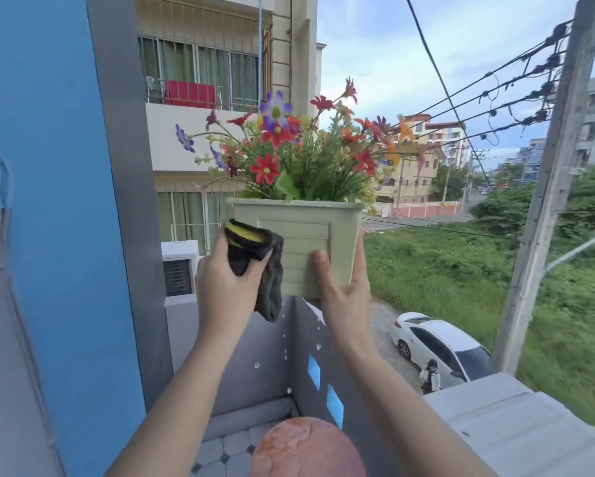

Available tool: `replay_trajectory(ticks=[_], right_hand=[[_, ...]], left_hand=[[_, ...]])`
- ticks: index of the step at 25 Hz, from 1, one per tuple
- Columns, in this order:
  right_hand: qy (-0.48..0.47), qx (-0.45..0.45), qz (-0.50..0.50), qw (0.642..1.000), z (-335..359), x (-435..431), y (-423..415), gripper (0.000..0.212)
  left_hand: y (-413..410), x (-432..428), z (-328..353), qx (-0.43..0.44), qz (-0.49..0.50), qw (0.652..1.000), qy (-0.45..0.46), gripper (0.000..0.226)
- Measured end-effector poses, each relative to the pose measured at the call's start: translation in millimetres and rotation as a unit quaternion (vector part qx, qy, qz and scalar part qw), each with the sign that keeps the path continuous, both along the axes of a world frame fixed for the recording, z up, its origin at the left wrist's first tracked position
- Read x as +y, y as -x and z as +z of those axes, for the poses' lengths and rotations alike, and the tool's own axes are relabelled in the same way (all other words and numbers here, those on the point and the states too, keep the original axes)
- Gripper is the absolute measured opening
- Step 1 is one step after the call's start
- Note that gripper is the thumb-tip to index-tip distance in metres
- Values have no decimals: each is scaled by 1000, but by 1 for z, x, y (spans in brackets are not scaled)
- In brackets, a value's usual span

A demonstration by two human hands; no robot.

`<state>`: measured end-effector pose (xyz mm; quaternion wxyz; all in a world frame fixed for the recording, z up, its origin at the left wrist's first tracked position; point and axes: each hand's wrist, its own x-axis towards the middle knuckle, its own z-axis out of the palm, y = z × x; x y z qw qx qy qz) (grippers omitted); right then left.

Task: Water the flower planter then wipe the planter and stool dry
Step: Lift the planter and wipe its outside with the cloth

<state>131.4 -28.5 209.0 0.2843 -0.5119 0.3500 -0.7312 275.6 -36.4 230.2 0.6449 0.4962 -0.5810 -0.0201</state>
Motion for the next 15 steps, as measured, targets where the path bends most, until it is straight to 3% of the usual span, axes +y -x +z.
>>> replay_trajectory(ticks=[3,5,9,15], right_hand=[[0,-11,11,1000,1,1,-8,83],[-2,-17,15,1000,3,-3,-10,81],[2,-13,10,1000,4,-6,-7,78],[-21,-35,26,999,1,-7,-20,85]], left_hand=[[13,4,13,89,-26,996,6,53],[15,6,-3,71,-3,997,9,58],[12,7,-46,6,40,999,6,48],[-2,-5,-2,-5,75,996,44,49]])
